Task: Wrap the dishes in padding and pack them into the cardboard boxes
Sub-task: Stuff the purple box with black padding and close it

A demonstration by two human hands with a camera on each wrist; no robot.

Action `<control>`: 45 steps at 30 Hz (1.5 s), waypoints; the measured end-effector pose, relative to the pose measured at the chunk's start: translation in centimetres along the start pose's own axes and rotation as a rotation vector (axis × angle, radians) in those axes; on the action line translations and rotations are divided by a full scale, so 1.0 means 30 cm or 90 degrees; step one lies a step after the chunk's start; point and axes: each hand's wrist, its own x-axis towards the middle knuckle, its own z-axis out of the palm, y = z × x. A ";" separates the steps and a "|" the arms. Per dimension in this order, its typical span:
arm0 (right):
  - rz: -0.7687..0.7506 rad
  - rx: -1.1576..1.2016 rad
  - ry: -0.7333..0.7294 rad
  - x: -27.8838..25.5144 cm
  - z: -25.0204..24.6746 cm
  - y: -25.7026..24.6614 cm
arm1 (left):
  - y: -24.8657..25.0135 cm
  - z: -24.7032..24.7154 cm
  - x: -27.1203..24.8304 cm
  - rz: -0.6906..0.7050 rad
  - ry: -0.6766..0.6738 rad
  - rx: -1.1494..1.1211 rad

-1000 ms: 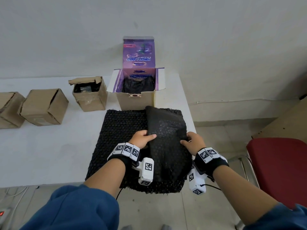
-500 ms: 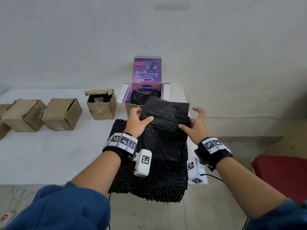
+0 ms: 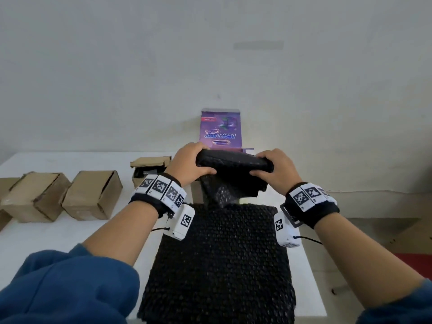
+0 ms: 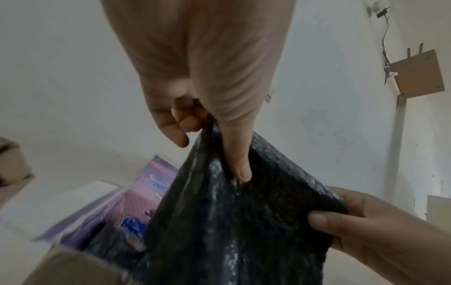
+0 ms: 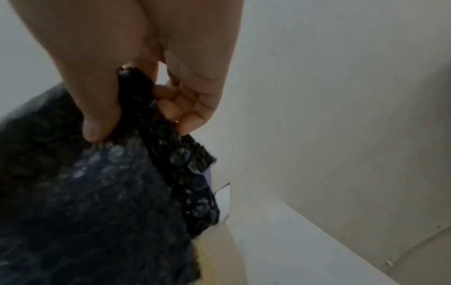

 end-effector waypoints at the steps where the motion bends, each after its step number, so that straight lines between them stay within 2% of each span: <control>1: 0.002 0.013 0.016 0.034 0.009 0.002 | -0.025 -0.016 0.034 0.005 0.008 0.009; 3: 0.005 0.072 0.058 0.097 0.030 0.003 | -0.076 -0.037 0.104 -0.005 0.025 -0.008; 5: 0.054 0.141 0.062 0.160 0.048 -0.010 | -0.115 -0.043 0.166 -0.020 0.038 -0.092; 8: 0.167 0.227 0.061 0.246 0.094 -0.026 | -0.164 -0.017 0.228 -0.120 0.019 -0.285; 10: 0.211 0.231 0.079 0.295 0.132 -0.019 | -0.208 0.021 0.256 -0.174 -0.010 -0.330; 12: 0.258 0.203 0.080 0.330 0.172 -0.008 | -0.247 0.062 0.271 -0.190 -0.020 -0.320; 15: 0.316 0.202 0.096 0.359 0.221 -0.002 | -0.292 0.119 0.287 -0.196 0.008 -0.292; 18: 0.270 0.125 0.116 0.375 0.270 0.013 | -0.323 0.165 0.297 -0.164 0.016 -0.221; 20: 0.196 -0.067 0.115 0.378 0.307 0.007 | -0.352 0.189 0.305 -0.124 -0.005 -0.152; 22: 0.083 -0.263 0.048 0.367 0.351 -0.026 | -0.378 0.206 0.309 -0.098 -0.035 -0.102; 24: 0.034 -0.333 -0.104 0.350 0.409 -0.048 | -0.401 0.220 0.308 -0.062 -0.059 -0.027; 26: 0.097 -0.341 -0.225 0.339 0.473 -0.039 | -0.422 0.235 0.303 -0.013 -0.073 0.076; 28: 0.151 -0.340 -0.292 0.341 0.519 -0.018 | -0.432 0.248 0.296 0.005 -0.094 0.133; 30: 0.178 -0.344 -0.346 0.352 0.547 0.003 | -0.445 0.259 0.292 0.005 -0.099 0.118; 33: 0.191 -0.399 -0.434 0.372 0.577 0.020 | -0.465 0.268 0.290 -0.009 -0.053 0.039; 36: 0.199 -0.413 -0.459 0.379 0.587 0.019 | -0.483 0.281 0.283 -0.029 -0.045 0.009; 40: 0.150 -0.393 -0.363 0.386 0.589 -0.013 | -0.490 0.298 0.277 -0.037 -0.033 -0.035; 41: 0.141 -0.380 -0.366 0.388 0.595 -0.020 | -0.492 0.300 0.278 -0.037 -0.026 -0.042; 45: 0.193 -0.346 -0.486 0.378 0.638 -0.004 | -0.495 0.308 0.277 -0.044 -0.017 -0.068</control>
